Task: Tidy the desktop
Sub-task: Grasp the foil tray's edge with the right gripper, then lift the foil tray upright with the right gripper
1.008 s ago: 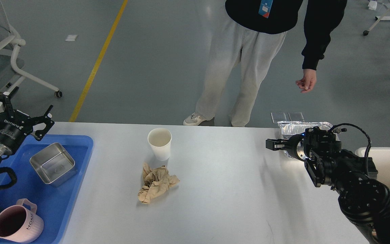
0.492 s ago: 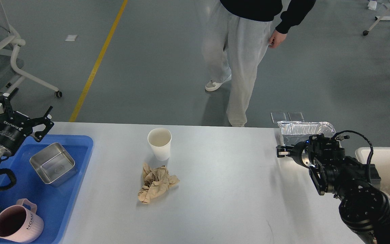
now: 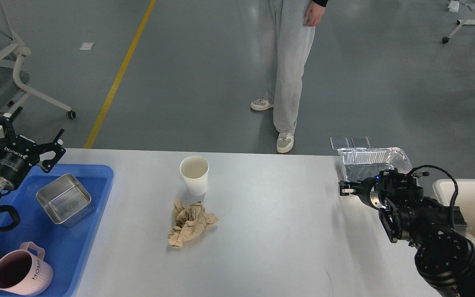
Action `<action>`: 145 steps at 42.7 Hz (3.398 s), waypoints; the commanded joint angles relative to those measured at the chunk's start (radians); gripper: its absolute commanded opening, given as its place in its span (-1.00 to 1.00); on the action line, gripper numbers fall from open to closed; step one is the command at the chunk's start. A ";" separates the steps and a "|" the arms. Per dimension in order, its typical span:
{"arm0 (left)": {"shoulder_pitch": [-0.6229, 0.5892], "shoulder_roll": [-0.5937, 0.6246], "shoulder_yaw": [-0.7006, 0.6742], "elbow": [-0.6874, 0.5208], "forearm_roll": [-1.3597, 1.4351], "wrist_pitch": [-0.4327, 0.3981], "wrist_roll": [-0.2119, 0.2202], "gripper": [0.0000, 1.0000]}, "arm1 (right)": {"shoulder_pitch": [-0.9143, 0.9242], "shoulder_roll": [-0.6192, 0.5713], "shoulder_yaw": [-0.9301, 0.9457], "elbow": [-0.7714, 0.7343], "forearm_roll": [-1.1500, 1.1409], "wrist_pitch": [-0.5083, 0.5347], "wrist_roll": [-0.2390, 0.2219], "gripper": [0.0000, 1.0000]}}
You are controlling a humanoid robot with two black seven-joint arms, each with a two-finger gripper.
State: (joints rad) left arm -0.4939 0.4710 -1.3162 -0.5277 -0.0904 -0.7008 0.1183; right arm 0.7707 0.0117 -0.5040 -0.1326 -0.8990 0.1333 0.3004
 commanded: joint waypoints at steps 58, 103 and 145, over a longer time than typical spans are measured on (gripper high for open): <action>0.005 0.000 0.014 0.000 0.001 0.001 0.001 0.95 | 0.139 -0.173 0.001 0.002 0.000 0.140 0.440 -1.00; 0.005 0.001 0.023 0.000 0.003 0.001 0.007 0.95 | 0.308 -0.176 0.068 -0.194 0.618 0.736 0.453 -1.00; 0.023 0.011 0.025 0.000 0.011 0.003 0.026 0.95 | 0.118 0.171 -0.005 -0.736 0.782 0.827 0.480 -1.00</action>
State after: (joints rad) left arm -0.4764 0.4805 -1.2916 -0.5277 -0.0805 -0.6982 0.1445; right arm 0.8965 0.2112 -0.5183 -0.8751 -0.1268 0.9599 0.7853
